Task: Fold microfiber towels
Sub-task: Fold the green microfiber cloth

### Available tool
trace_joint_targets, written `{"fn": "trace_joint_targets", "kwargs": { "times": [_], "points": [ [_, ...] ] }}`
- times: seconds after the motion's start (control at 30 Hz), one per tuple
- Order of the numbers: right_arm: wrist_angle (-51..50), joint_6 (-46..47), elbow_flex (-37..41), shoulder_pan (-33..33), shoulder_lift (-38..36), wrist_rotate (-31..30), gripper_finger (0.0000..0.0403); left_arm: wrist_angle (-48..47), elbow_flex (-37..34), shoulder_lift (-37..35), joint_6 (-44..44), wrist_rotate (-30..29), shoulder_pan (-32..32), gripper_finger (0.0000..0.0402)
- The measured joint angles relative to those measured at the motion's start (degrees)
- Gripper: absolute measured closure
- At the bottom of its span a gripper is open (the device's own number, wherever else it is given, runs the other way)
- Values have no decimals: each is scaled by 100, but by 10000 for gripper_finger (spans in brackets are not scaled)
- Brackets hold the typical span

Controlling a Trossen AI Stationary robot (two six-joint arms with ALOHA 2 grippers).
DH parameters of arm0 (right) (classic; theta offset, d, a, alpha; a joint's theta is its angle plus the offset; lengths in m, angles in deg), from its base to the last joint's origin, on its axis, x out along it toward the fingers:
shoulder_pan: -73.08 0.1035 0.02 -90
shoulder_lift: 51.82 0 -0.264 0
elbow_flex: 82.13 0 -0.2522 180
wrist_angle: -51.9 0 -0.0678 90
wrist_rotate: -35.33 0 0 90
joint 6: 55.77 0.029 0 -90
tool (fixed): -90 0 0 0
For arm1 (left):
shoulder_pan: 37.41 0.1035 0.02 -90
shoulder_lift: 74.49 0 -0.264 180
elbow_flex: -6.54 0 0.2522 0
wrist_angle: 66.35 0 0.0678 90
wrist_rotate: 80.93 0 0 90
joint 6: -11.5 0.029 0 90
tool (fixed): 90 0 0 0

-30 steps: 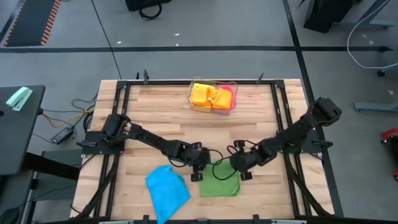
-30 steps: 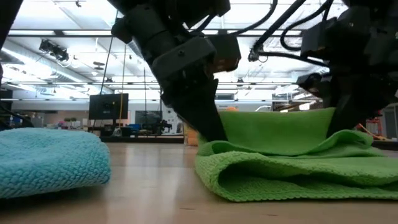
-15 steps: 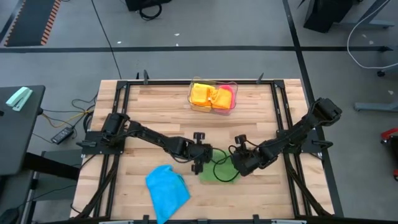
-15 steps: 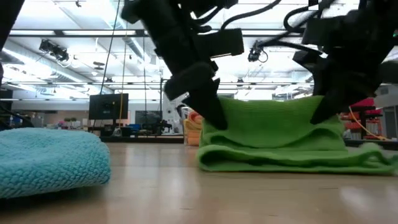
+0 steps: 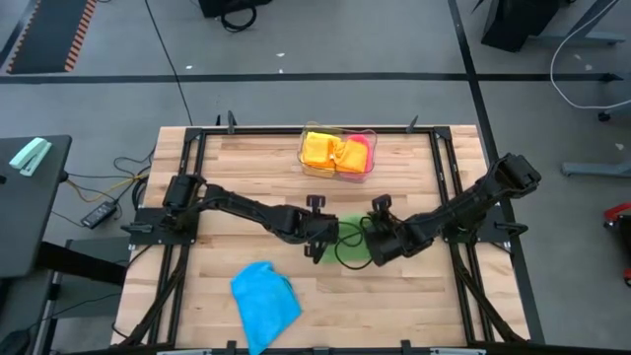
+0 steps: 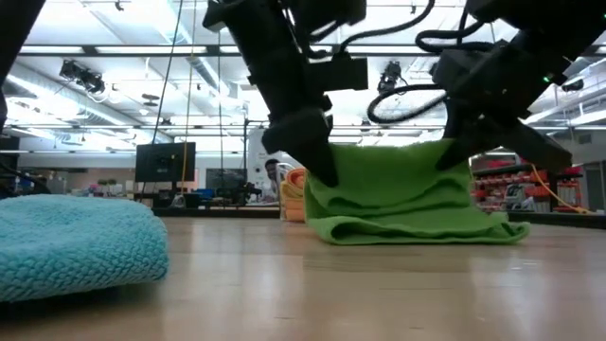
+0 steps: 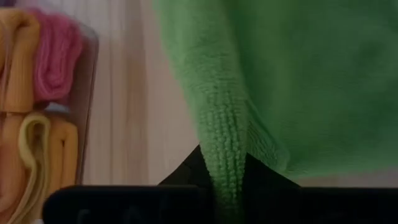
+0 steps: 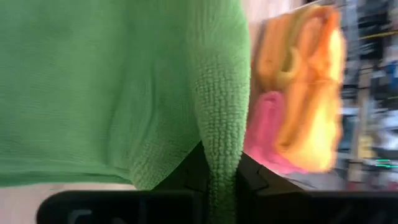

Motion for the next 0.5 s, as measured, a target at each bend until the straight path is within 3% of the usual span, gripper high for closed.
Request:
{"fn": "trace_joint_targets", "kwargs": {
  "times": [0.1, 0.5],
  "points": [
    [-112, -83, -2, 52, 0, -184, 362, 7, 11, -44, 27, -5, -87, 385],
    [117, 98, -2, 179, -2, 617, 362, 322, -80, -7, -24, 351, -189, 364]
  ]
}}
